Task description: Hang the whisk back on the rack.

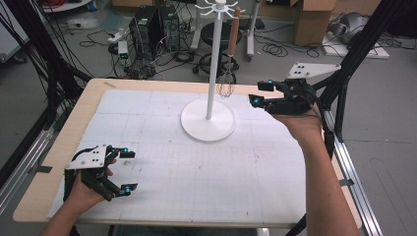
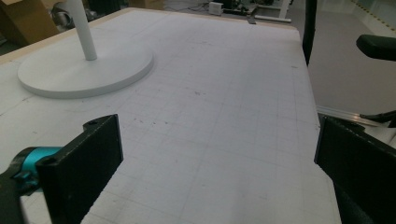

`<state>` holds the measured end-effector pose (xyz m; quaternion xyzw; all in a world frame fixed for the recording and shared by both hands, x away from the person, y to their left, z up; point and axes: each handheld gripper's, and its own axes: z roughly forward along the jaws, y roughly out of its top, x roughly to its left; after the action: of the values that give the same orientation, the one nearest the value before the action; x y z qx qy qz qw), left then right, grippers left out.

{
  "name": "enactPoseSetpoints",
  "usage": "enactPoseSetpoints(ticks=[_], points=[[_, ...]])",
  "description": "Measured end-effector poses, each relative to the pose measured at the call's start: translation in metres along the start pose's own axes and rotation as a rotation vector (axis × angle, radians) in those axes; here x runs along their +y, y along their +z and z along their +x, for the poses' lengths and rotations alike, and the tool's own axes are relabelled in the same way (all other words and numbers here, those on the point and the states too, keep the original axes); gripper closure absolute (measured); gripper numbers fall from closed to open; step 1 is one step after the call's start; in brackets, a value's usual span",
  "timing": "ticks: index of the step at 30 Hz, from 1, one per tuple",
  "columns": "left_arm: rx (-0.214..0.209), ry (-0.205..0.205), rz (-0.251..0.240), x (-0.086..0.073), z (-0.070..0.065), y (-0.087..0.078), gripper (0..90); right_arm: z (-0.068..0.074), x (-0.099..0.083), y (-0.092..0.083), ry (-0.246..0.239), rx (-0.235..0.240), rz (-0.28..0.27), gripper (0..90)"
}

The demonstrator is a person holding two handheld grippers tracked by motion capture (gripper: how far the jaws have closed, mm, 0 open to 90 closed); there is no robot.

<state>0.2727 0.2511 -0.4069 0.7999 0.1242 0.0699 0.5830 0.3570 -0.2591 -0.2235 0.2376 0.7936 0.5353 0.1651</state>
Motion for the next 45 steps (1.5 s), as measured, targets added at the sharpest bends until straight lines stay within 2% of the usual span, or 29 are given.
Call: enactPoseSetpoints(ticks=[13,20,32,34,40,45], points=[[-0.001,0.002,0.001,0.0,0.0,0.0,1.7,0.015,-0.037,-0.003,-0.007,0.033,-0.013,37.2],[-0.003,0.001,0.001,0.0,-0.001,0.001,1.7,0.021,-0.063,-0.004,0.005,0.044,-0.005,32.3],[-0.002,0.003,0.008,0.0,-0.001,0.002,1.7,0.021,-0.106,-0.006,0.083,0.031,-0.04,29.2],[-0.002,0.002,0.011,0.0,-0.001,0.002,1.7,0.021,-0.112,-0.004,0.084,0.031,-0.048,29.1],[-0.002,0.001,0.006,0.0,-0.001,0.002,1.7,0.027,-0.13,0.003,0.107,0.041,-0.037,28.8],[-0.005,0.004,0.008,0.0,-0.001,0.002,1.7,0.032,-0.14,0.005,0.106,0.041,-0.019,28.2]])
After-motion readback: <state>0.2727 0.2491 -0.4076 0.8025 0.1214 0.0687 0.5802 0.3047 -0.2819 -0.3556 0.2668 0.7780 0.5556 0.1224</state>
